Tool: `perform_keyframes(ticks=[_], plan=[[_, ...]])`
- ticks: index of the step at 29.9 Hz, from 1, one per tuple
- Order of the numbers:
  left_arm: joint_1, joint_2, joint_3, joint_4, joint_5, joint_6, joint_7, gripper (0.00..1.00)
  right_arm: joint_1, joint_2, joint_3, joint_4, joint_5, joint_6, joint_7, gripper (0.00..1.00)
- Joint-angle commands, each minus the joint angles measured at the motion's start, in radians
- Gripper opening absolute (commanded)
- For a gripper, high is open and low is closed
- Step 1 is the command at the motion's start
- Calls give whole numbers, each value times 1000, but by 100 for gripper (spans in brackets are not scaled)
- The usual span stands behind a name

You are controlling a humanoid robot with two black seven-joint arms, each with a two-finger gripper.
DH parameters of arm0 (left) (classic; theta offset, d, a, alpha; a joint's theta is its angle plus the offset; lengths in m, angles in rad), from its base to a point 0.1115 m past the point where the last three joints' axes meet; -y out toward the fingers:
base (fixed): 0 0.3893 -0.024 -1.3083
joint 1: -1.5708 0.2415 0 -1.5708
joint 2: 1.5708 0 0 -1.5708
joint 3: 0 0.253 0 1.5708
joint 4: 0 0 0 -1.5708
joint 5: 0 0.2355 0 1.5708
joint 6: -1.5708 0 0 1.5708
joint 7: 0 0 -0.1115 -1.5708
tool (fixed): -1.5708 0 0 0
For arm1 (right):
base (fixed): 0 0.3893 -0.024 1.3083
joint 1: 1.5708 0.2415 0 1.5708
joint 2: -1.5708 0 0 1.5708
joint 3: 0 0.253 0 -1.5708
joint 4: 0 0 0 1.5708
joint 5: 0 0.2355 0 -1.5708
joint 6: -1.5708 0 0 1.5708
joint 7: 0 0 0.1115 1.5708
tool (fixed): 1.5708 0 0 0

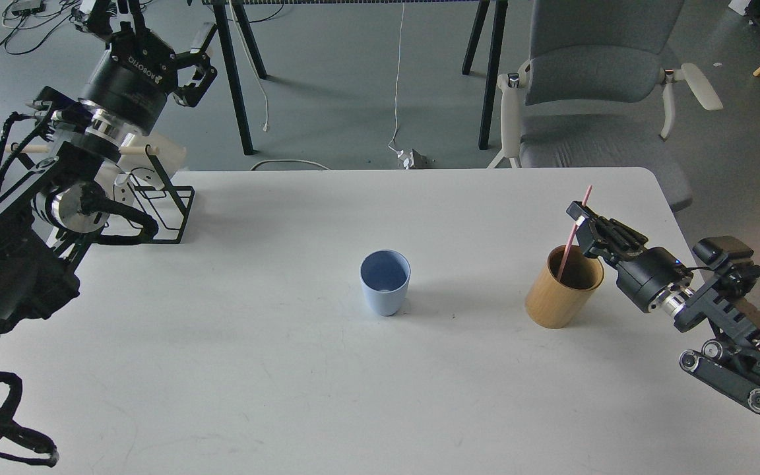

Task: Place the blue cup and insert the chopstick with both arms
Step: 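Reach the right gripper to the straw in the tan cup, then grasp the pink straw and pull it up out of the tan cup, then carry the straw over the blue cup and lower it in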

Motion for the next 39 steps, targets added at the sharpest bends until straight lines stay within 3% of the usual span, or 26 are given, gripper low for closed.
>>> perform_keyframes(ticks=[1,11,19,25,30,35,39], plan=[[6,0,-1,-1,0,0,0,99,1,-9,0,6,0,0,0,4],[9,0,0,8,-2,0,0,99,0,-142,57,124,3,0,0,1],[25,0,0,42,-2,0,0,99,-3,-333,213,353,29,0,0,0],[101,19,-1,83,-3,0,0,99,66,-330,258,408,121,0,0,0],[184,27,-1,123,-5,0,0,99,165,-172,156,381,107,0,0,0],[238,30,-3,123,-6,0,0,99,343,32,-65,197,104,0,0,0],[244,29,-3,123,-6,0,0,99,409,190,-136,111,97,0,0,0]])
